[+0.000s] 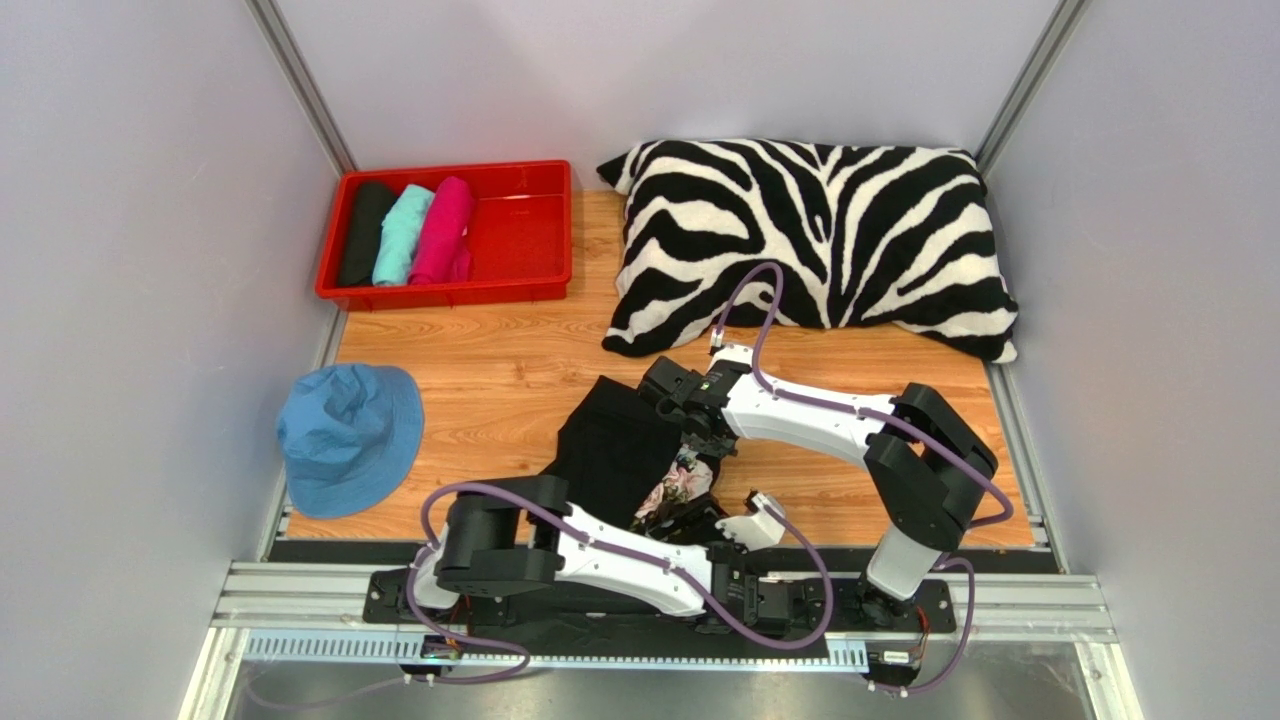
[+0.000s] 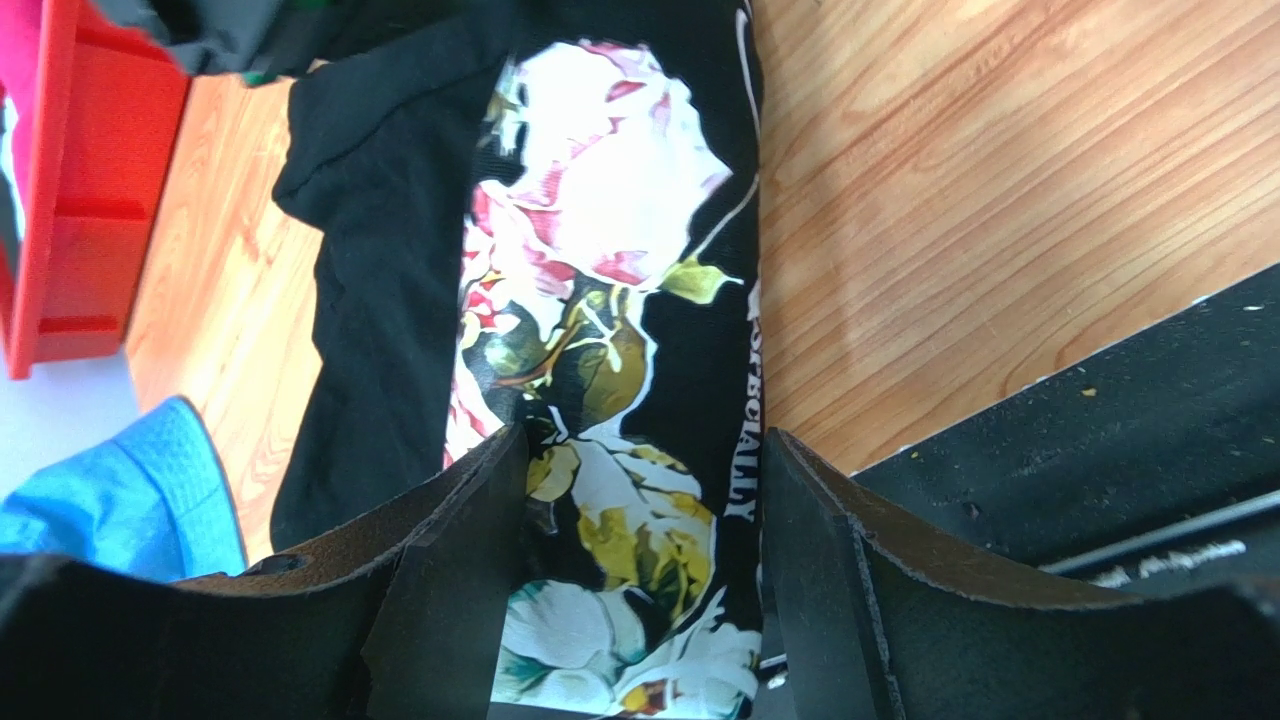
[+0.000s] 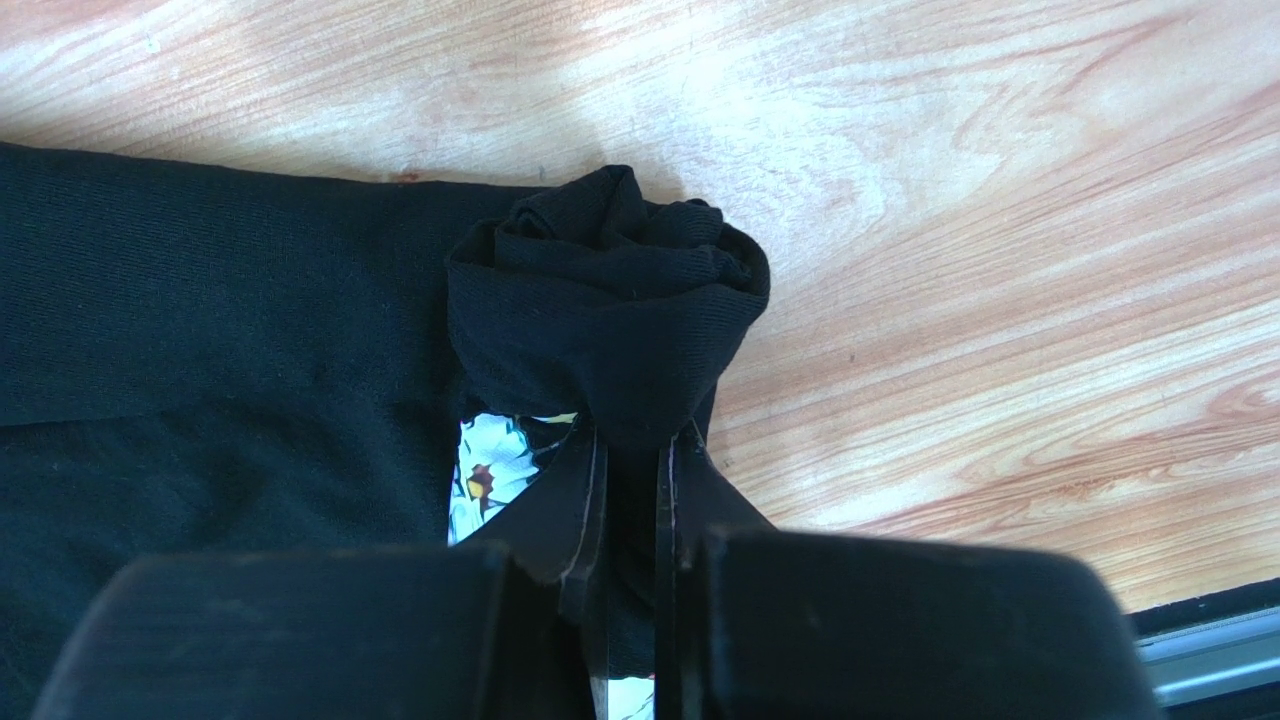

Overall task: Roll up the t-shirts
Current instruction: Roll the T-shirt to the center of the board.

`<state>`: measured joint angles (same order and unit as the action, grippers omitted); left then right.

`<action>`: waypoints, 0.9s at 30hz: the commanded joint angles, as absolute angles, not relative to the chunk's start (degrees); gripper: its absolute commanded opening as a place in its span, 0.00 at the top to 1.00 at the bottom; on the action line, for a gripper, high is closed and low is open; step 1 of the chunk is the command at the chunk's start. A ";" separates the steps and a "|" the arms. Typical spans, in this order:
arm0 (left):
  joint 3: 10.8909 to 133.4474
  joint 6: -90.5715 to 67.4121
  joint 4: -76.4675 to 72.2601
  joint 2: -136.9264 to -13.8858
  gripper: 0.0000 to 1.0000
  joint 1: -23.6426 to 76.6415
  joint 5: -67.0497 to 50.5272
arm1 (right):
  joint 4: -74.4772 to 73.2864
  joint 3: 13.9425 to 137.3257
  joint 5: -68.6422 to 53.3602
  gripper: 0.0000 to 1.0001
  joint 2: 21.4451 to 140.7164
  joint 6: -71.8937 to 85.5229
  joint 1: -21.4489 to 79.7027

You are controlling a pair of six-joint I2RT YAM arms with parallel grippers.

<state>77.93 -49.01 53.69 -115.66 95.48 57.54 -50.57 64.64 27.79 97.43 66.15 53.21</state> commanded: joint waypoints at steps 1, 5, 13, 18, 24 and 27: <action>80.77 -51.59 58.71 -118.12 0.34 95.19 57.66 | -54.23 65.13 27.60 1.00 98.96 65.39 53.17; 79.98 -53.25 59.32 -118.13 0.37 94.75 57.13 | -54.14 64.86 27.60 1.00 98.79 65.39 53.17; 74.28 -53.88 55.03 -113.04 0.74 92.11 54.23 | -53.79 64.69 27.69 0.93 97.56 65.21 53.17; 68.21 -49.85 43.98 -105.48 0.95 90.62 48.09 | -51.86 63.64 28.48 0.51 93.17 64.51 53.17; 57.67 -47.99 30.25 -93.62 0.97 87.55 36.76 | -49.22 62.40 30.85 0.26 83.70 63.37 53.09; 51.08 -49.04 23.31 -87.38 0.97 84.65 29.46 | -46.94 60.65 31.20 0.23 80.25 62.76 53.09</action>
